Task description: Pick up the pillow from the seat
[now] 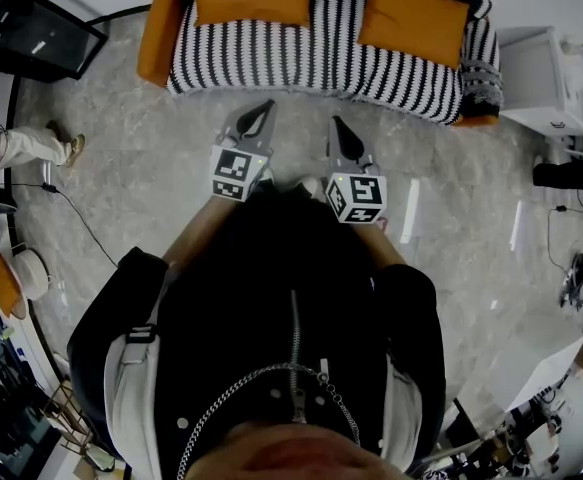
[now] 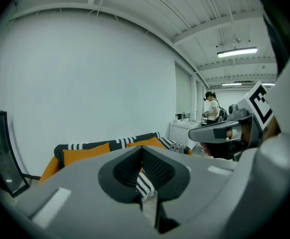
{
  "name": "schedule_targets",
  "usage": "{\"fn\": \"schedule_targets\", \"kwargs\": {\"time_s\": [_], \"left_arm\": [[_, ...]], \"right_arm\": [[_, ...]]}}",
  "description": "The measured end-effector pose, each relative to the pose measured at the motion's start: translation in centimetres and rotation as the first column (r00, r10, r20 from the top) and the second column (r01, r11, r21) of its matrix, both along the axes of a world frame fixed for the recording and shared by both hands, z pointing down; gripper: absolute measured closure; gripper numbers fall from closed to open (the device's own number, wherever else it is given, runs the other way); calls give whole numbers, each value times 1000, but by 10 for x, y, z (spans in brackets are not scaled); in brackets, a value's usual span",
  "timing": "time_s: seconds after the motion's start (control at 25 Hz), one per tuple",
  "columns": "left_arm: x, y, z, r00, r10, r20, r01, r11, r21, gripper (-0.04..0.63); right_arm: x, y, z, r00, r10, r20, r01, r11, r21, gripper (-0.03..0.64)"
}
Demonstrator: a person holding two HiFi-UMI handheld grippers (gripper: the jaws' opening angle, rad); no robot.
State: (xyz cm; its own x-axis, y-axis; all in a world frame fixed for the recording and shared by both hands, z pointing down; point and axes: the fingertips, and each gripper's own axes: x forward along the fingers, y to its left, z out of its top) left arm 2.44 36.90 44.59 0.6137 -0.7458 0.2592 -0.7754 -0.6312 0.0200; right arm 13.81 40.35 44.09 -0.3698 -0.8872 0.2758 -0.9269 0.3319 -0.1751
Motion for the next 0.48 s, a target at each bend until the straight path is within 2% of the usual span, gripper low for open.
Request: {"fn": "schedule_targets", "kwargs": {"time_s": [0.48], "left_arm": [[-24, -1, 3, 1000, 16, -22, -16, 1000, -11, 586]], "right_arm": [[-28, 1, 8, 1000, -4, -17, 4, 1000, -30, 615]]}}
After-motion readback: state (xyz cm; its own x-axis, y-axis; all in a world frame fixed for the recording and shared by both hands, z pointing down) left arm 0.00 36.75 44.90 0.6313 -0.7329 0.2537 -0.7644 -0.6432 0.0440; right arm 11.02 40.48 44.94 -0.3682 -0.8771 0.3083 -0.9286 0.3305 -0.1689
